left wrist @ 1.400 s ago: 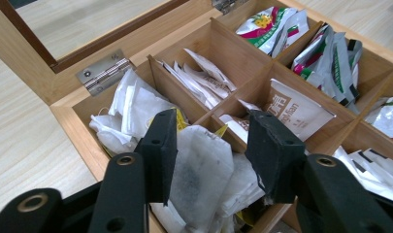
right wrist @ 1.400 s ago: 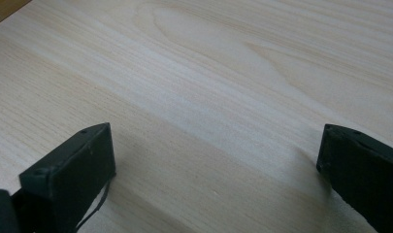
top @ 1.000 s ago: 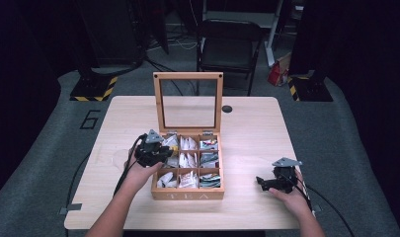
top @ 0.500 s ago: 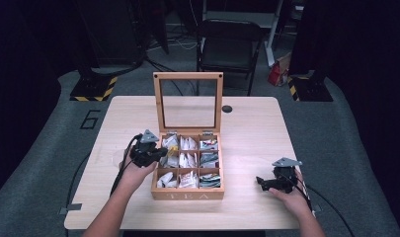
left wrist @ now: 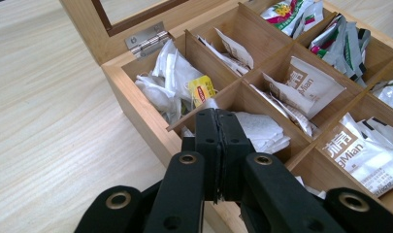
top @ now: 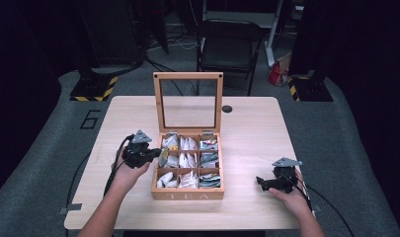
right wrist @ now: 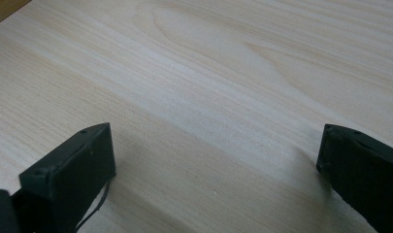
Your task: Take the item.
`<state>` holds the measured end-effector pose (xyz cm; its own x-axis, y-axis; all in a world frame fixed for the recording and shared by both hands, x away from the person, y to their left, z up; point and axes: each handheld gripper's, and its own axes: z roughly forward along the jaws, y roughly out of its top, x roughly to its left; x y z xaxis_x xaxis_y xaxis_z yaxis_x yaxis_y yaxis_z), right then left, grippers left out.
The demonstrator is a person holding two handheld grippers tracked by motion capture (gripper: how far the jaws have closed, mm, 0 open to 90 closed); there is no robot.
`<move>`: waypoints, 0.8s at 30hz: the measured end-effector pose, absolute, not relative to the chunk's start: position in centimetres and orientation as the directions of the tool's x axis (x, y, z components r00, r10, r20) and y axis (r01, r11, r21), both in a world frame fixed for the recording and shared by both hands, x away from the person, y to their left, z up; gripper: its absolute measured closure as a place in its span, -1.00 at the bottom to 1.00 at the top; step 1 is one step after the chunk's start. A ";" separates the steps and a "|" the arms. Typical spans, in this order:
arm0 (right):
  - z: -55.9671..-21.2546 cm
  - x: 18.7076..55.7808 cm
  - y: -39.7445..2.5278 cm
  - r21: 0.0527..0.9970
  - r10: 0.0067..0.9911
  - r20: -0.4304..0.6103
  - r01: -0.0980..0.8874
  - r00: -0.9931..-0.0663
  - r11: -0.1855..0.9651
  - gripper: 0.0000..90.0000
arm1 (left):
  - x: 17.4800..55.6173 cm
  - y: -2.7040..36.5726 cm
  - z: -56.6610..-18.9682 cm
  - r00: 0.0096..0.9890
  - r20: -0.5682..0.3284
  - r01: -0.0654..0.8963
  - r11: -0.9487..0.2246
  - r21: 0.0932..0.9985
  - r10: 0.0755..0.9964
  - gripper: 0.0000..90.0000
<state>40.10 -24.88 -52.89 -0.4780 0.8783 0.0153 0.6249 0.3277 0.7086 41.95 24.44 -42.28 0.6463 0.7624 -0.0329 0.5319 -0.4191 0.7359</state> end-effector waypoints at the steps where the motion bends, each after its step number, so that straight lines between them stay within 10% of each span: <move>1: -52.9 40.1 -24.9 0.709 0.878 0.015 0.625 -0.478 0.328 -1.00 | 41.9 24.5 -42.3 0.645 -0.035 0.531 -0.415 0.739 0.763 0.98; 24: -52.9 40.1 -24.9 0.709 0.878 0.016 0.625 -0.478 0.327 -1.00 | 41.6 25.6 -39.7 0.623 -0.051 0.487 -0.336 0.806 0.781 1.00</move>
<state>40.10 -24.87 -52.89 -0.4777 0.8784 0.0156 0.6249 0.3274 0.7087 41.59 25.61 -39.67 0.6226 0.7809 -0.0510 0.4872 -0.3358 0.8061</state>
